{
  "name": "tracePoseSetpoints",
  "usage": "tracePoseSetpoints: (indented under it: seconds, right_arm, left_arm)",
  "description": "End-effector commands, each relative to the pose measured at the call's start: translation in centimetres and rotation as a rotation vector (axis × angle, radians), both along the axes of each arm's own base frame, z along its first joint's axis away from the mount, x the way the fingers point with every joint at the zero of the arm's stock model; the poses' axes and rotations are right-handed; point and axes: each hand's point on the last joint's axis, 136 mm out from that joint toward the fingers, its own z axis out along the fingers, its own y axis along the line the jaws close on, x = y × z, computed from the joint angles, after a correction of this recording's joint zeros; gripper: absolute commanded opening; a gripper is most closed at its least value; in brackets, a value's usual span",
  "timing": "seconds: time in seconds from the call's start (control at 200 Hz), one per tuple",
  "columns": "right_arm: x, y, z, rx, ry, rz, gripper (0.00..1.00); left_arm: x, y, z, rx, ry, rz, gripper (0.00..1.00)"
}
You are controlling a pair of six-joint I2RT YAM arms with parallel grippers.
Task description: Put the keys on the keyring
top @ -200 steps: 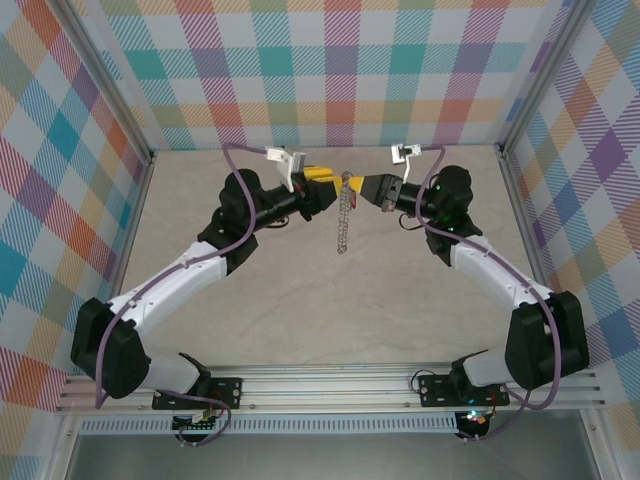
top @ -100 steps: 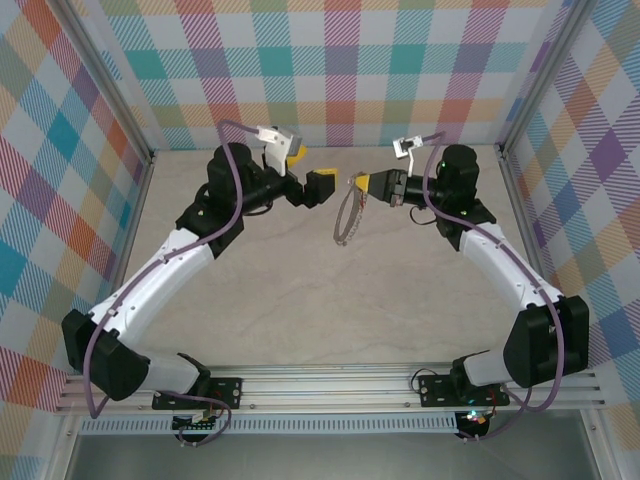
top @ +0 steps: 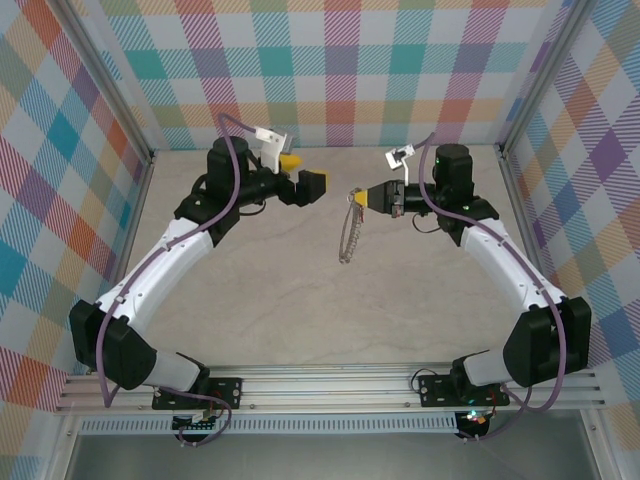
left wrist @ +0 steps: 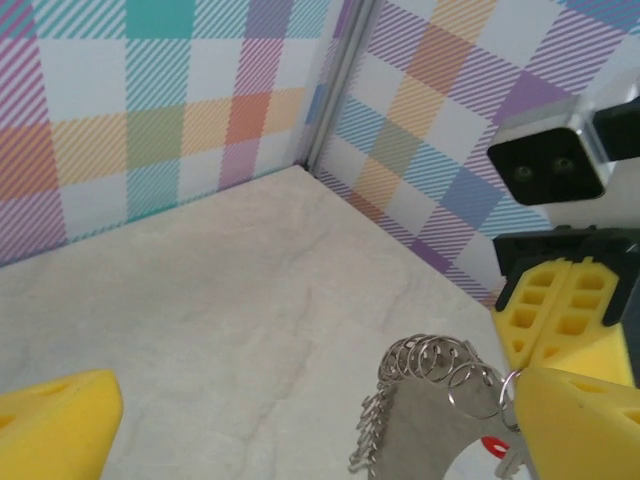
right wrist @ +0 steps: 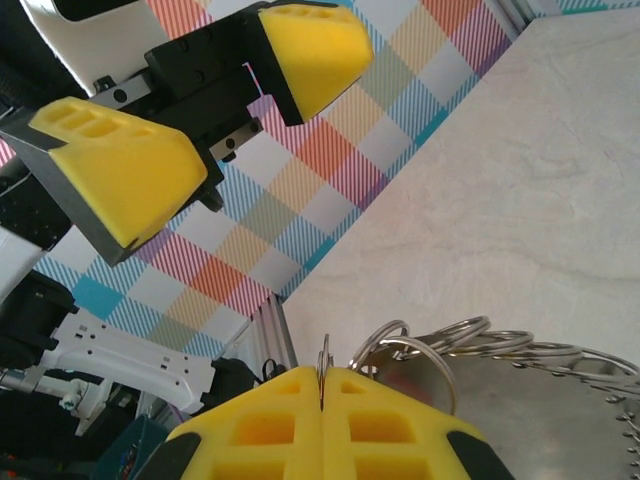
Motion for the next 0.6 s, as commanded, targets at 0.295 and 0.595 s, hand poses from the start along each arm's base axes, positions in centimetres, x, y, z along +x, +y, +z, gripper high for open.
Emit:
tracePoseSetpoints:
  seconds: [0.295, 0.595]
  right_arm:
    - [0.8, 0.9, 1.6, 0.06, -0.084, 0.111, 0.0]
    - [3.1, 1.6, -2.4, 0.096, -0.065, 0.105, 0.0]
  left_arm:
    - [-0.3, -2.5, -0.7, -0.101, 0.114, -0.215, 0.91]
    - [1.1, -3.5, -3.1, -0.127, 0.17, -0.241, 0.72]
